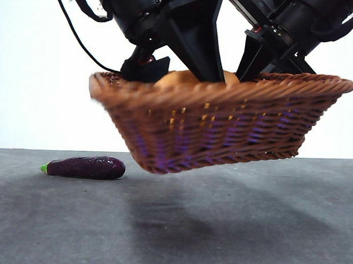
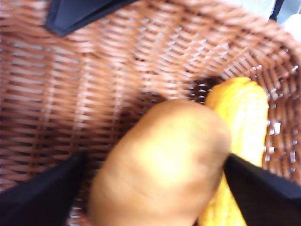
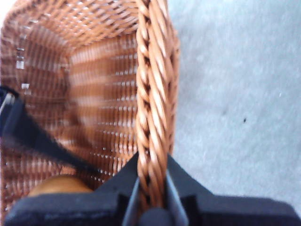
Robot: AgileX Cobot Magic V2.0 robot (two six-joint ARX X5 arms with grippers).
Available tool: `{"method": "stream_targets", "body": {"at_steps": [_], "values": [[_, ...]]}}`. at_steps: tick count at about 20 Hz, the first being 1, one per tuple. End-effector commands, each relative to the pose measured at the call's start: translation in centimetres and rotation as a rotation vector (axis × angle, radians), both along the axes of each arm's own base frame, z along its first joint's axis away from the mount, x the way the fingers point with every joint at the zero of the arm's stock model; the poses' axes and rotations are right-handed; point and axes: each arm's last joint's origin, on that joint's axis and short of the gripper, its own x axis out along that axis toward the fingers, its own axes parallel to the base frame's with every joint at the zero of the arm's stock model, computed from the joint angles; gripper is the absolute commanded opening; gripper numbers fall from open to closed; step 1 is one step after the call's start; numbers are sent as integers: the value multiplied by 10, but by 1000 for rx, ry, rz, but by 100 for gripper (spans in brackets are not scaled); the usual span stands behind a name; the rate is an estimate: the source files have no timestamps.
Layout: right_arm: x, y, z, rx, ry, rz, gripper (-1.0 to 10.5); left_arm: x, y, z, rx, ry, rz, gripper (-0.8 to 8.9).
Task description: Help me put the vegetables on the table into the basket
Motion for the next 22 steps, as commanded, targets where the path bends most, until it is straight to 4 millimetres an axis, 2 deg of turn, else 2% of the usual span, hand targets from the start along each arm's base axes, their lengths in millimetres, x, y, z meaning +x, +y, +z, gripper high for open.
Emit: {"method": "stream_targets", "body": {"at_steps": [1,4,7,9,11,13,16,18,22], "values": [[1,1,0,9,-7,6,-12,1,6,18,-20,-25,18,512],[1,1,0,8,-12,6,-12,2,25,56,-17,-138,67,512],[8,-12,3,4,-29,-32,-12,5,57,87,53,-341,139,512],[14,-30,15,43,-48,-60,-12,15,84,96,106,-428,180,512],[22,-53,35,54,-79,-95,-12,32,114,96,158,-459,231,512],[24,-72,58,17,-111,-115,-12,51,136,89,190,-475,219,512],[25,-92,91,0,-171,-143,-12,85,151,66,187,-479,141,512],[23,-99,107,15,-200,-138,-12,107,149,40,207,-441,88,512],[22,-104,120,19,-232,-137,-12,142,144,-7,235,-400,61,512]]}}
